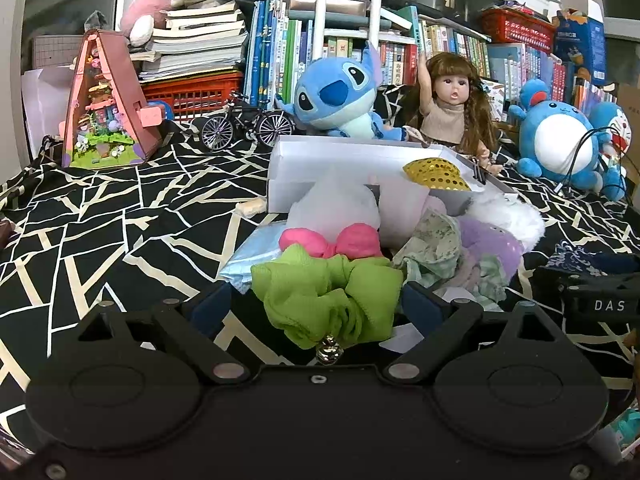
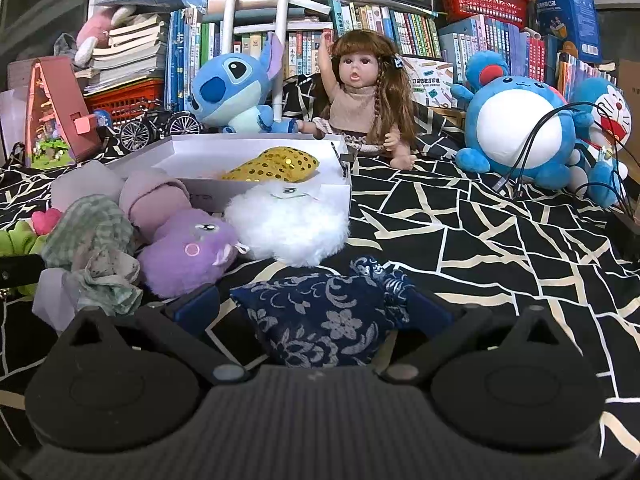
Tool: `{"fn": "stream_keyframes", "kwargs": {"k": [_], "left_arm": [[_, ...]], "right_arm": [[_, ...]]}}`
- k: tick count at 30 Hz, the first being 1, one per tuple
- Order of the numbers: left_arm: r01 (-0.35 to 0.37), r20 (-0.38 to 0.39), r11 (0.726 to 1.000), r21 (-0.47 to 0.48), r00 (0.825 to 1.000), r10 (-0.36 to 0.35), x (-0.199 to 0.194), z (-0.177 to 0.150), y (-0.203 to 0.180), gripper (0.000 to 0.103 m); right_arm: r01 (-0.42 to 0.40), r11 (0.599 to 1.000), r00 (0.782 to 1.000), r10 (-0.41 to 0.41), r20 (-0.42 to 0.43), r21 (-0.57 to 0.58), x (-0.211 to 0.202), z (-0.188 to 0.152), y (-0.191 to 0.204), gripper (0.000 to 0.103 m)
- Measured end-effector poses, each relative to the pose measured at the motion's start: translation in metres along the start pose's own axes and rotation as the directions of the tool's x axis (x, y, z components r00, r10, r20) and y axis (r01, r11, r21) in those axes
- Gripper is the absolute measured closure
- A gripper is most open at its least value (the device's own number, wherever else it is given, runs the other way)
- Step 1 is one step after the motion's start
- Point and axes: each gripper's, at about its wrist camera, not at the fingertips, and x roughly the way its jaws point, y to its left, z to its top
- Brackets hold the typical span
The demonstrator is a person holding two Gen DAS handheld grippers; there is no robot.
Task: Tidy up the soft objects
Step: 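Grasp the blue floral pouch with the right tool while the left tool grasps the green scrunchie, then carry the pouch and scrunchie into the white box and open both tools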
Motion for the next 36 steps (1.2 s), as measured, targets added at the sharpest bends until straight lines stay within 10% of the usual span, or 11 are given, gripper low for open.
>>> {"fn": "stream_keyframes", "kwargs": {"k": [23, 27, 36], "left_arm": [[0.065, -0.057, 0.997, -0.028, 0.996, -0.066, 0.015, -0.001, -0.003, 0.04], [0.081, -0.066, 0.996, -0.035, 0.994, -0.083, 0.014, 0.003, -0.002, 0.064], [0.089, -0.03, 0.995, -0.05, 0.995, -0.09, -0.006, 0.015, 0.001, 0.073]], "right_arm": [[0.034, 0.999, 0.997, -0.035, -0.068, -0.009, 0.016, 0.001, 0.0, 0.0], [0.026, 1.0, 0.996, -0.025, -0.082, 0.01, 0.016, 0.003, -0.002, 0.0], [-0.018, 0.999, 0.998, 0.021, -0.058, 0.047, 0.001, 0.01, -0.005, 0.028]]}}
